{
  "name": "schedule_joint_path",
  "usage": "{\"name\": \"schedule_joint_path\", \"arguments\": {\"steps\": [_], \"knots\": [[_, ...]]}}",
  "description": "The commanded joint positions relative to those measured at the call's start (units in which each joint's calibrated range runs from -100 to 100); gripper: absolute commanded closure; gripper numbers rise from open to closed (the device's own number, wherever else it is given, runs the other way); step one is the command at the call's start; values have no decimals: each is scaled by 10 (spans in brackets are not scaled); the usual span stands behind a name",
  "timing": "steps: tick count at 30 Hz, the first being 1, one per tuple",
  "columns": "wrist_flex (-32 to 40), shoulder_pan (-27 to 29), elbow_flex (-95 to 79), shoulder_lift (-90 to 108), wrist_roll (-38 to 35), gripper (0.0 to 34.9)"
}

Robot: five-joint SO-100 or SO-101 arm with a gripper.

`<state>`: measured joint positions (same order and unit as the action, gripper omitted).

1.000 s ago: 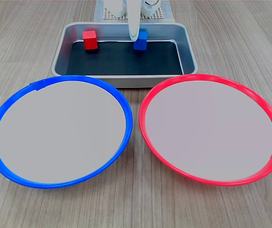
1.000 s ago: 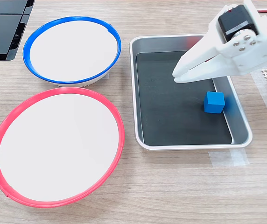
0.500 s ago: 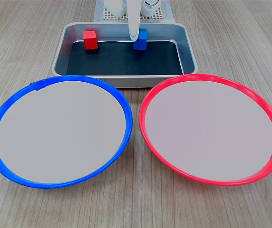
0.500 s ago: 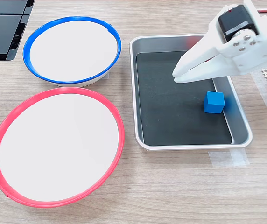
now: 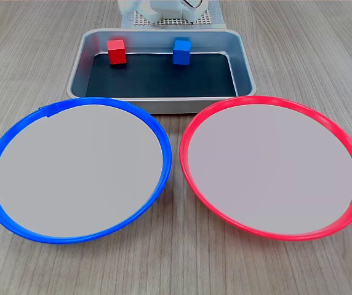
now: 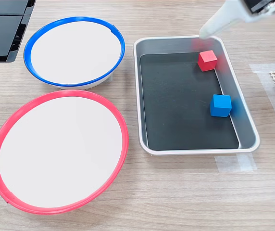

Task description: Move two blocks from tray to matching dishes

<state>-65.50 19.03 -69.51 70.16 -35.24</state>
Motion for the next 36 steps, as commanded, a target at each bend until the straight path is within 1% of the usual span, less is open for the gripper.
{"name": "schedule_joint_path", "arguments": {"steps": [1, 2, 3, 4, 6, 7, 8, 11, 12, 15, 19, 29, 31, 33, 34, 35, 36], "knots": [[-56, 135, 78, -91, -240, 346], [-53, 160, 78, -105, -269, 327], [-35, 187, 69, -118, -293, 271], [-13, 202, 55, -127, -310, 243], [16, 207, 37, -134, -318, 187], [25, 207, 30, -136, -320, 173], [31, 205, 26, -137, -323, 167], [40, 200, 11, -143, -335, 114], [42, 197, 8, -144, -335, 112], [51, 181, -8, -148, -336, 123], [82, 166, -39, -157, -341, 134], [145, 124, -103, -177, -337, 179], [153, 120, -111, -180, -340, 222], [154, 112, -116, -182, -340, 331], [150, 103, -112, -182, -334, 346], [144, 86, -102, -182, -318, 347], [125, 44, -68, -183, -279, 347]]}}
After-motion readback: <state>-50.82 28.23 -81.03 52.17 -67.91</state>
